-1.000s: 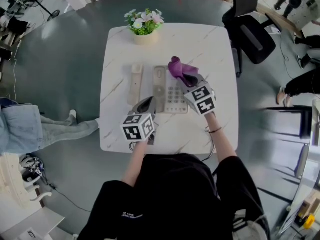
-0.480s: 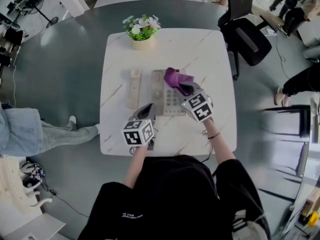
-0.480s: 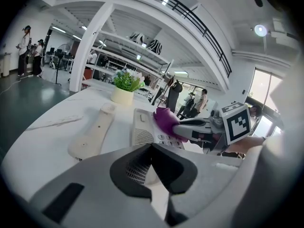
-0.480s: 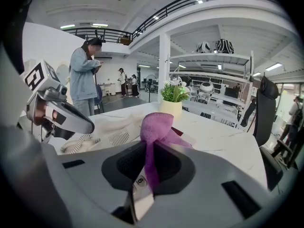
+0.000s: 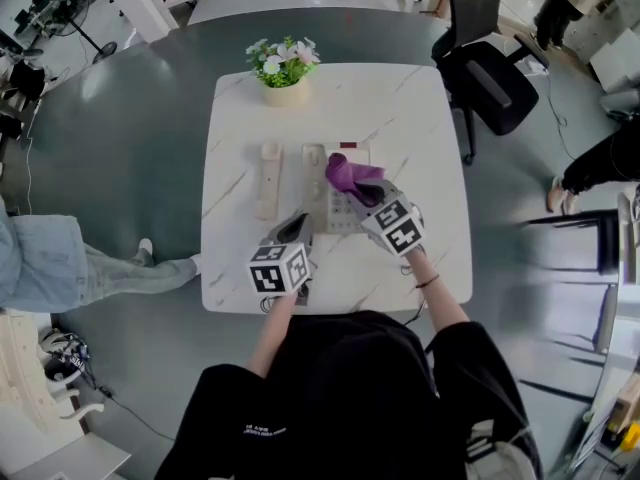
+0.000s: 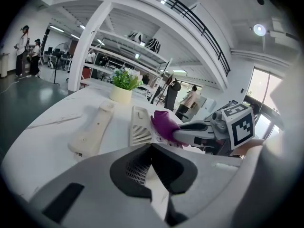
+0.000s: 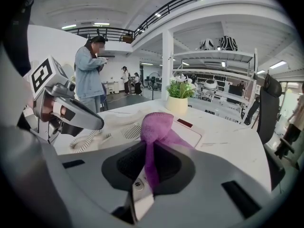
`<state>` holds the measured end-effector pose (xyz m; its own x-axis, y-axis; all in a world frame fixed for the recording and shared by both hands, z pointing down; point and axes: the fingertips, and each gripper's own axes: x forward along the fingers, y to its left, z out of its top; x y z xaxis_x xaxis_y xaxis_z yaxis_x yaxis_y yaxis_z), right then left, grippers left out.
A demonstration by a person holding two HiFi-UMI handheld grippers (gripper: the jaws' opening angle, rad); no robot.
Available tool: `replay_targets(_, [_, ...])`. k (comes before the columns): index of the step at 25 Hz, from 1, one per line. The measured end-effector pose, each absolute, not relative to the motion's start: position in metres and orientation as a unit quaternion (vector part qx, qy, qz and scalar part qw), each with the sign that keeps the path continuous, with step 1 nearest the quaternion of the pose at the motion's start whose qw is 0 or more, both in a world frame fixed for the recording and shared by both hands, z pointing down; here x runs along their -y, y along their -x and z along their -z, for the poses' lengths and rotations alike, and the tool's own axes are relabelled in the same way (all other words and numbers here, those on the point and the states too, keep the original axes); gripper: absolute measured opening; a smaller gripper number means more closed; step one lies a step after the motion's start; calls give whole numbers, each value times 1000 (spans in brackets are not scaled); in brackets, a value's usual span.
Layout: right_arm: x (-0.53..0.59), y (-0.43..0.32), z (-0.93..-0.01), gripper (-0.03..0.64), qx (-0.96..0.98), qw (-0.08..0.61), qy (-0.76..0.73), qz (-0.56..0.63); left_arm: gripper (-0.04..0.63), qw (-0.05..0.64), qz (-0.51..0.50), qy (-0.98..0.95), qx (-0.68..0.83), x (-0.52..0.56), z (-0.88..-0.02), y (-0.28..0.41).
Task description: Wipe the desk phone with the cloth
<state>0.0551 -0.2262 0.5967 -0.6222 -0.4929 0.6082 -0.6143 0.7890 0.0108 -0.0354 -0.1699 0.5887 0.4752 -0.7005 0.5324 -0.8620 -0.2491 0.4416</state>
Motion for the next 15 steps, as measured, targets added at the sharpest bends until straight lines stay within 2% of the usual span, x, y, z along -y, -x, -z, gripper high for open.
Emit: replay_targets(15, [190, -54, -602, 34, 901, 313, -279, -115, -2, 349, -110, -784, 501, 163, -582, 39])
